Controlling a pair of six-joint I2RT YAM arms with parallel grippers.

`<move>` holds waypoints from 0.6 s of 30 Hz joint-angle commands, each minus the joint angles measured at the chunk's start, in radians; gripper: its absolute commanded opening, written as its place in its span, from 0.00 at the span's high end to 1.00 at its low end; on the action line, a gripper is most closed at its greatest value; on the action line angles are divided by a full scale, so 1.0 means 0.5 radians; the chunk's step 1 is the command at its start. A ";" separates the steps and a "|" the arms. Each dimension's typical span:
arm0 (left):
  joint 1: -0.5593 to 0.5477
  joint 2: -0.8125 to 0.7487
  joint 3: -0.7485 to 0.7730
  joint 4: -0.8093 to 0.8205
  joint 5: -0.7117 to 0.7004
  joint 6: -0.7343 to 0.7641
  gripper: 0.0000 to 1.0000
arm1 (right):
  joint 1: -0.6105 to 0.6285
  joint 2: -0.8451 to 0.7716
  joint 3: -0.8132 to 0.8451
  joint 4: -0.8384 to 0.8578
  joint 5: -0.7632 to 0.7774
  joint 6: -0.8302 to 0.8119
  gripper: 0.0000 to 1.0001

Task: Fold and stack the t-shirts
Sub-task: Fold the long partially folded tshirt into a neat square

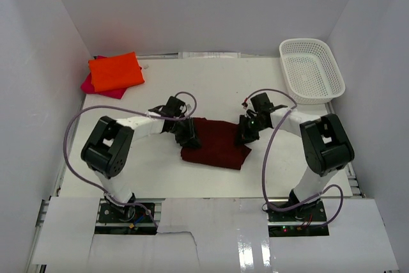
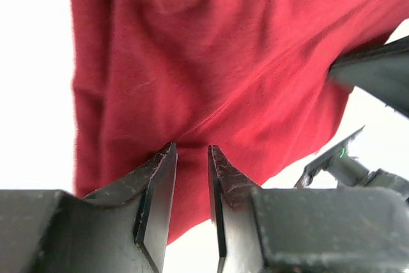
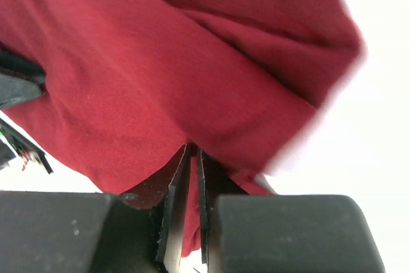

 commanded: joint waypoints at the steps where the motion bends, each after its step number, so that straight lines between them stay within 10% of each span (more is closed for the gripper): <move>1: -0.055 -0.313 -0.287 0.045 -0.063 -0.129 0.62 | -0.032 -0.195 -0.281 -0.089 0.161 -0.071 0.84; 18: -0.147 -0.832 -0.374 0.021 -0.085 -0.210 0.63 | -0.016 -0.523 -0.132 -0.227 -0.008 -0.112 0.76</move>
